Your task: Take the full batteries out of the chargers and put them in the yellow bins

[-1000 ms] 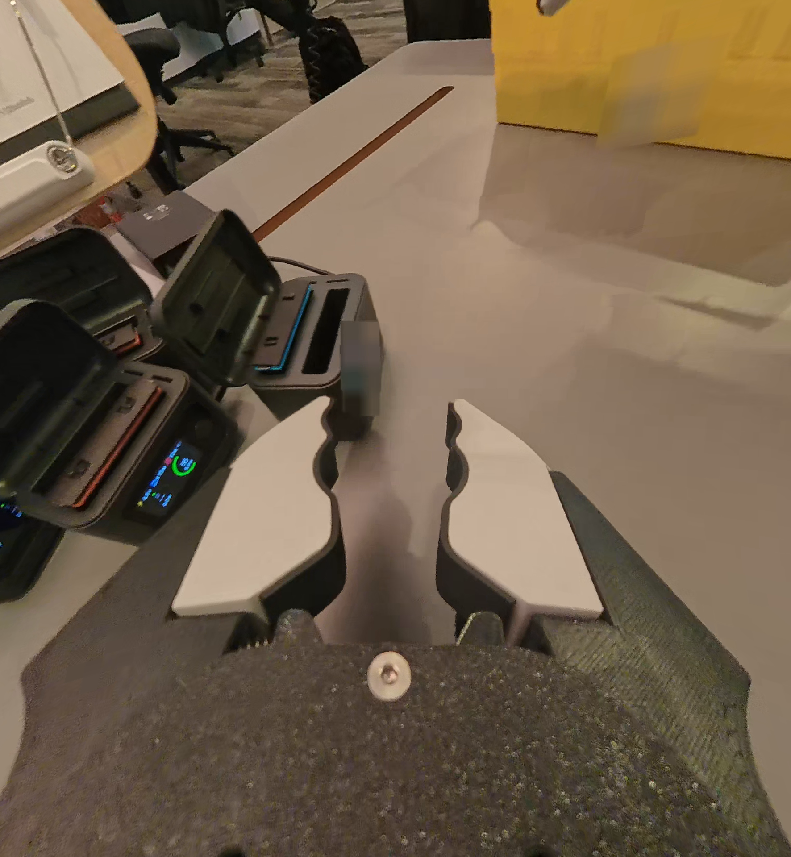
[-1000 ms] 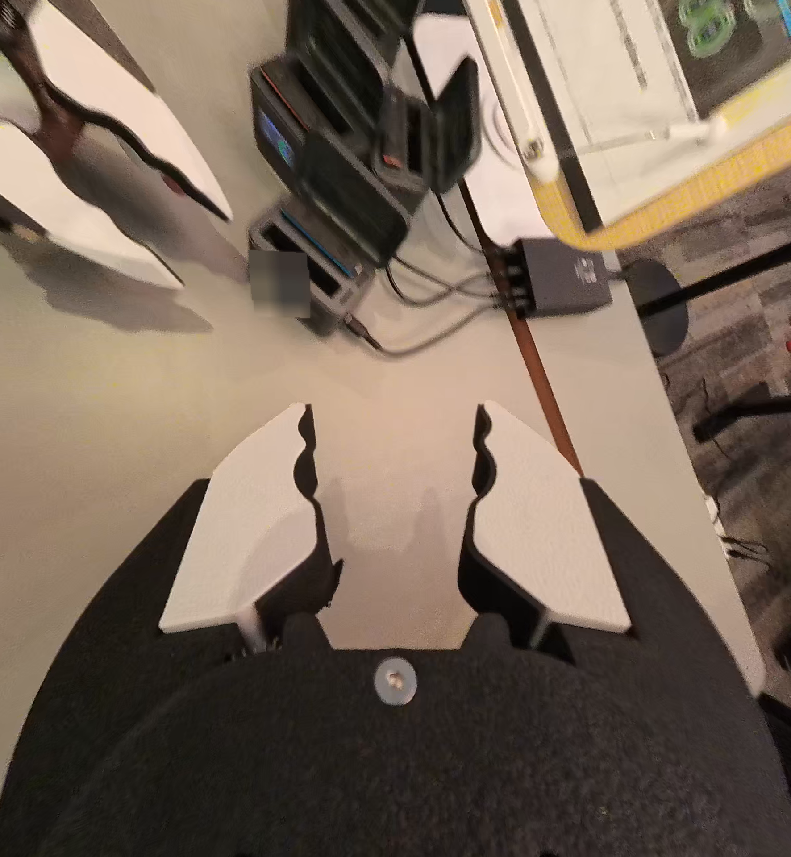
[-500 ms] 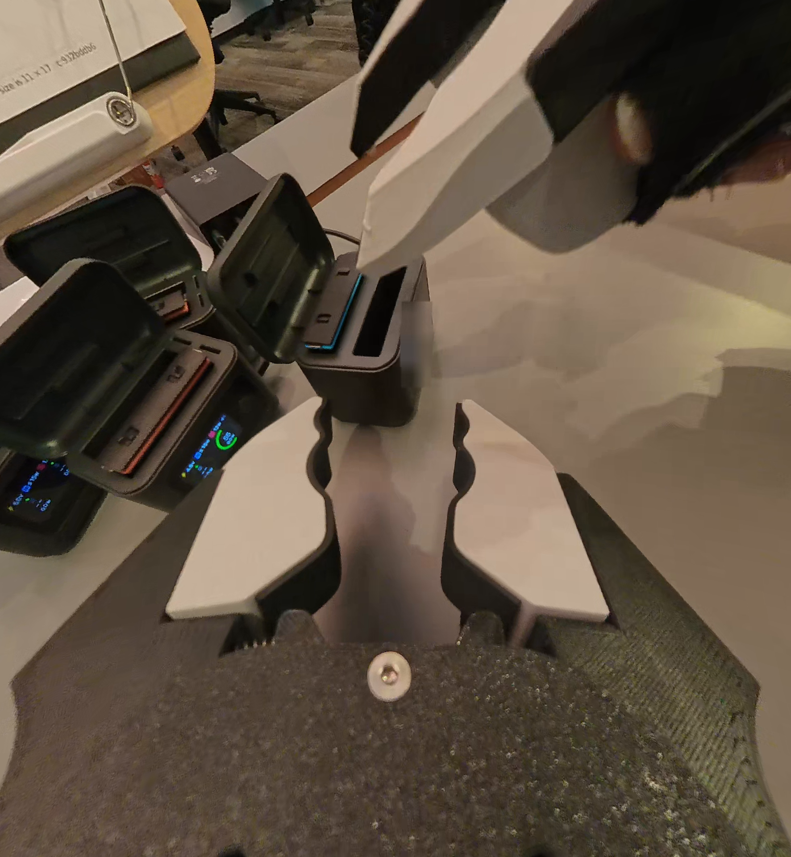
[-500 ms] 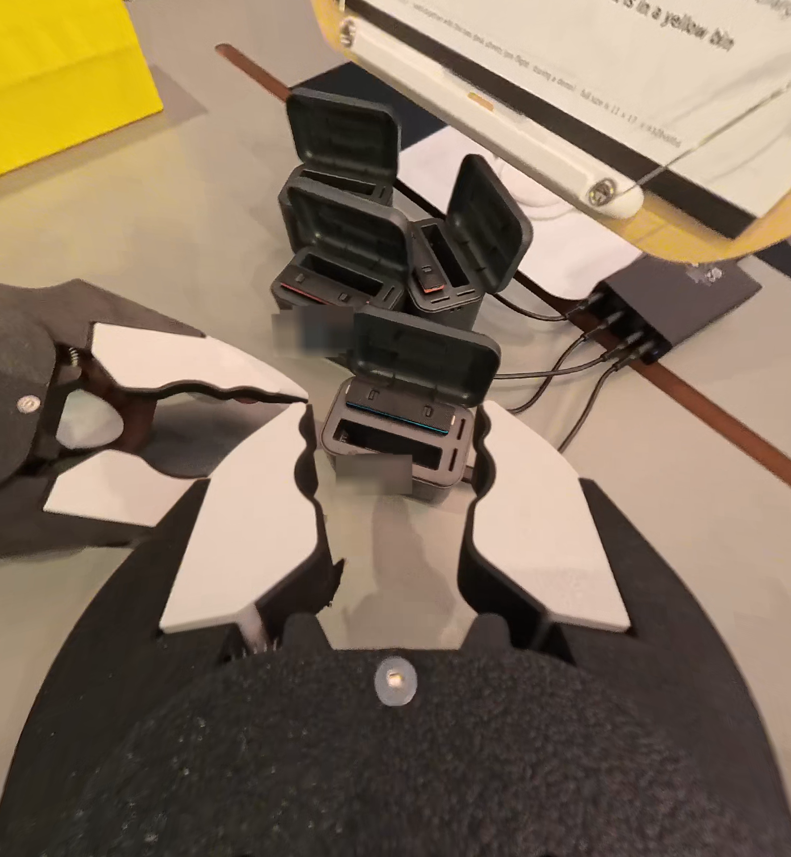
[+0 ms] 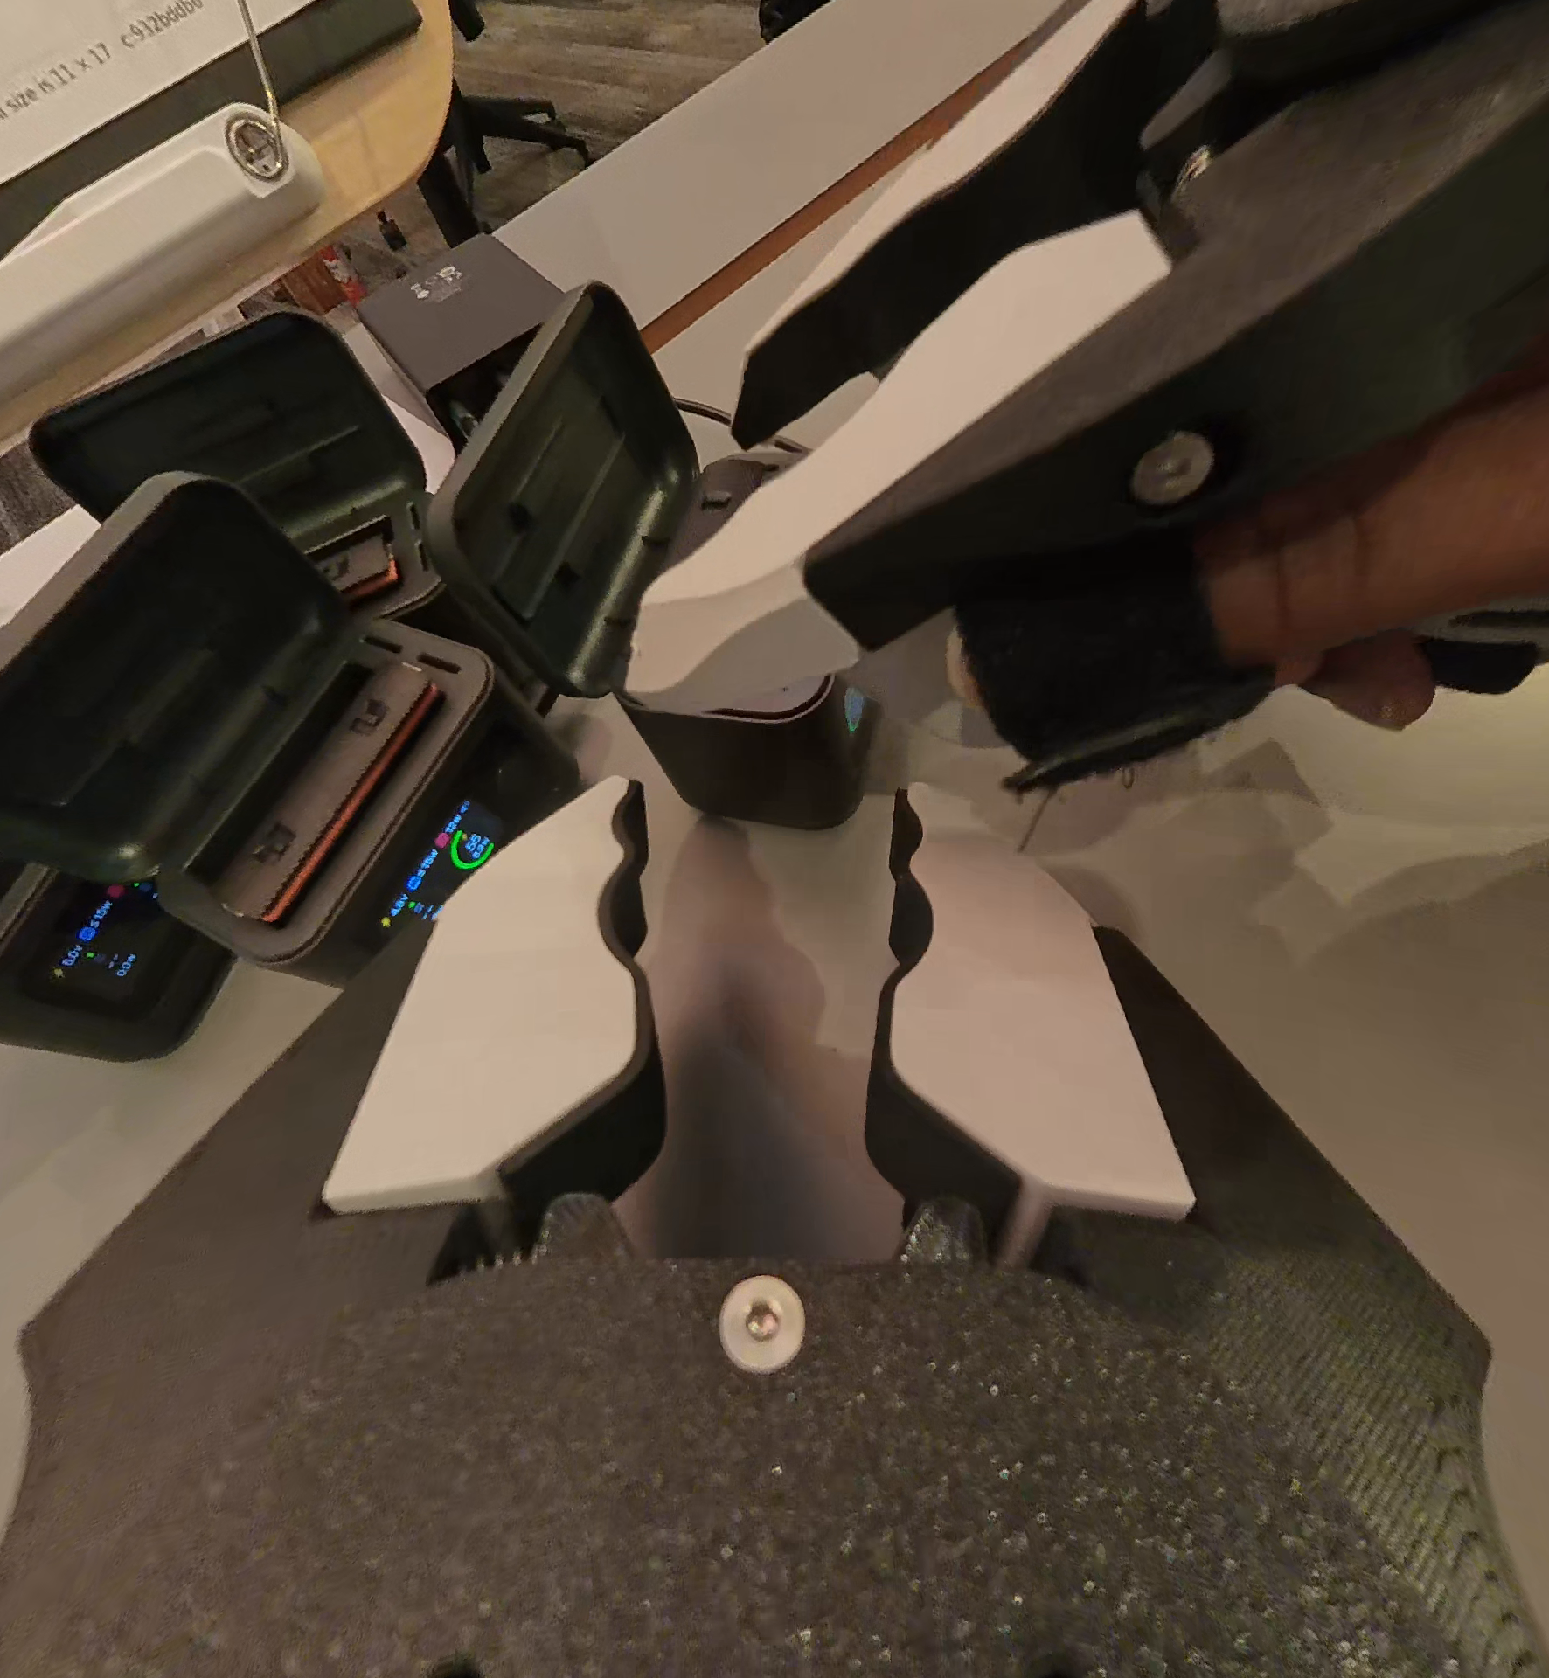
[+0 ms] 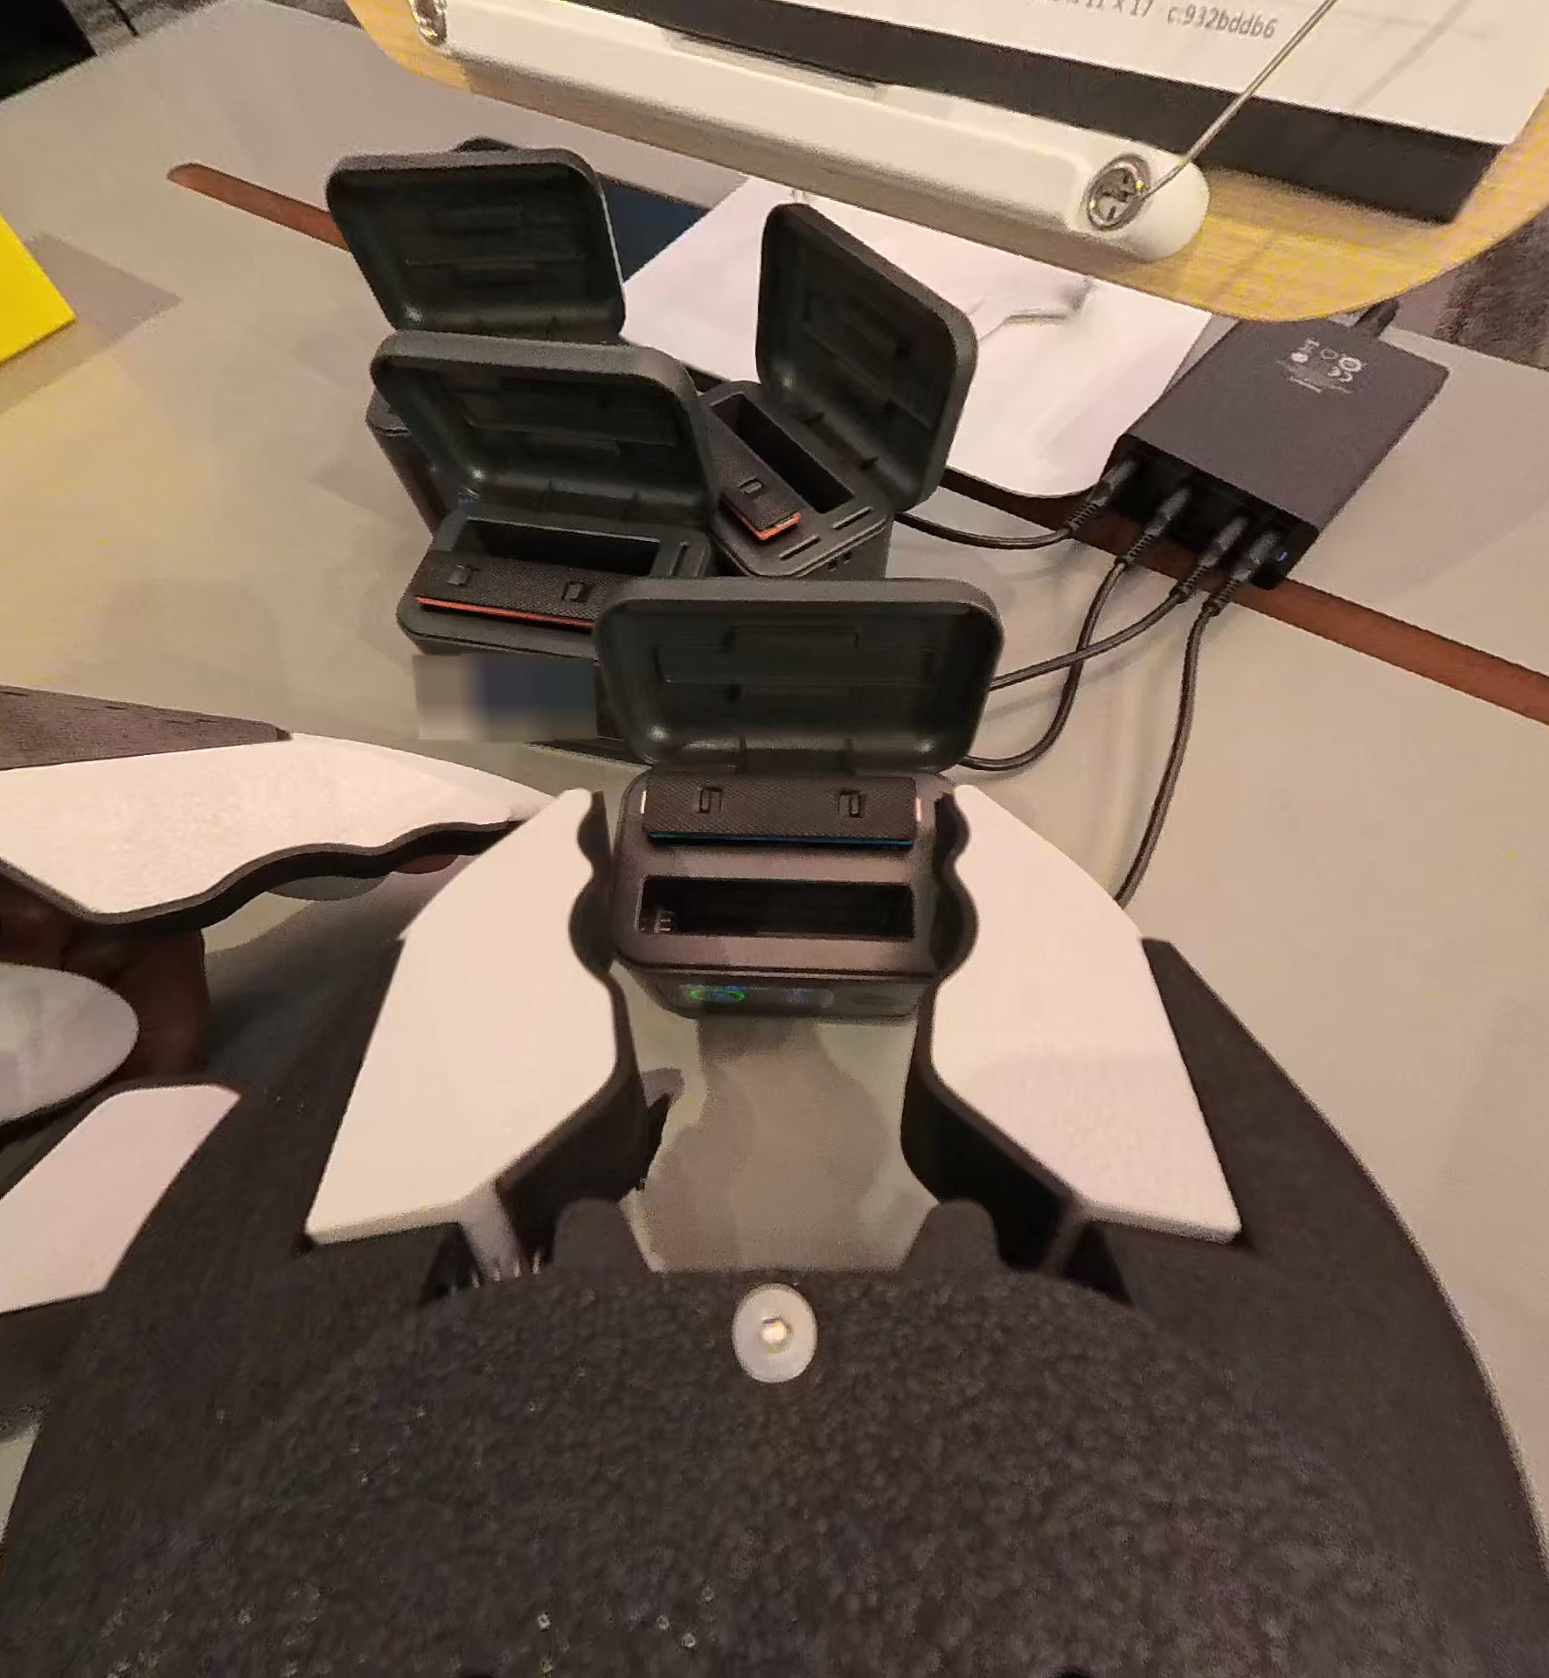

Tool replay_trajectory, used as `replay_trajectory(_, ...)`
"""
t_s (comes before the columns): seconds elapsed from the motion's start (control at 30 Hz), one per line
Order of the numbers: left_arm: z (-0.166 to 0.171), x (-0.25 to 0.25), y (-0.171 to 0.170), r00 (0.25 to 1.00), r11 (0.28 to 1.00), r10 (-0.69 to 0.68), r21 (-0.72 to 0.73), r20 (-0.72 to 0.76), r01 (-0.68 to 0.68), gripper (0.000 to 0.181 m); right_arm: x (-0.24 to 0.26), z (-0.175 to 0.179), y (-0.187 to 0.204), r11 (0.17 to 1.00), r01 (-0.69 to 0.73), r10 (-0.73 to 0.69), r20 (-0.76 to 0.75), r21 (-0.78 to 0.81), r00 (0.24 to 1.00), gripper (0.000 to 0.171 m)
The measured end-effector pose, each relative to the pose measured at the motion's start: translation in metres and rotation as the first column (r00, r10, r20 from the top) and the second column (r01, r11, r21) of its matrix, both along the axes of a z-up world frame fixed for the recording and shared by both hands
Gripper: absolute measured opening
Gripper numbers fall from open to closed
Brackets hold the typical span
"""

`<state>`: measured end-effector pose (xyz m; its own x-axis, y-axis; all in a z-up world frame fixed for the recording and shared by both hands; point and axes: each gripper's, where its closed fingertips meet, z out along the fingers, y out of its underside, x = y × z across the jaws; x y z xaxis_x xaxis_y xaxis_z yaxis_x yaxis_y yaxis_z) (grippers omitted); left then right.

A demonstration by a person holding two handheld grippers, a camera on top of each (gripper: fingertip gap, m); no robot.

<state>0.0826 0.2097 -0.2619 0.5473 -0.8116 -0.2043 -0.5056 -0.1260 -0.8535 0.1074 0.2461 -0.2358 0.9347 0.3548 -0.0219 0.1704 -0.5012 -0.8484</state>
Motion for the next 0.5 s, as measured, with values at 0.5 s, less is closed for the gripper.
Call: replay_trajectory(0.5,-0.0045,-0.0002,0.0054,1.000,1.000,0.017,-0.022,-0.020,-0.017,0.054,0.0009,-0.0052,0.0045,0.998,0.047,-0.048,0.015,0.048,0.999,0.059)
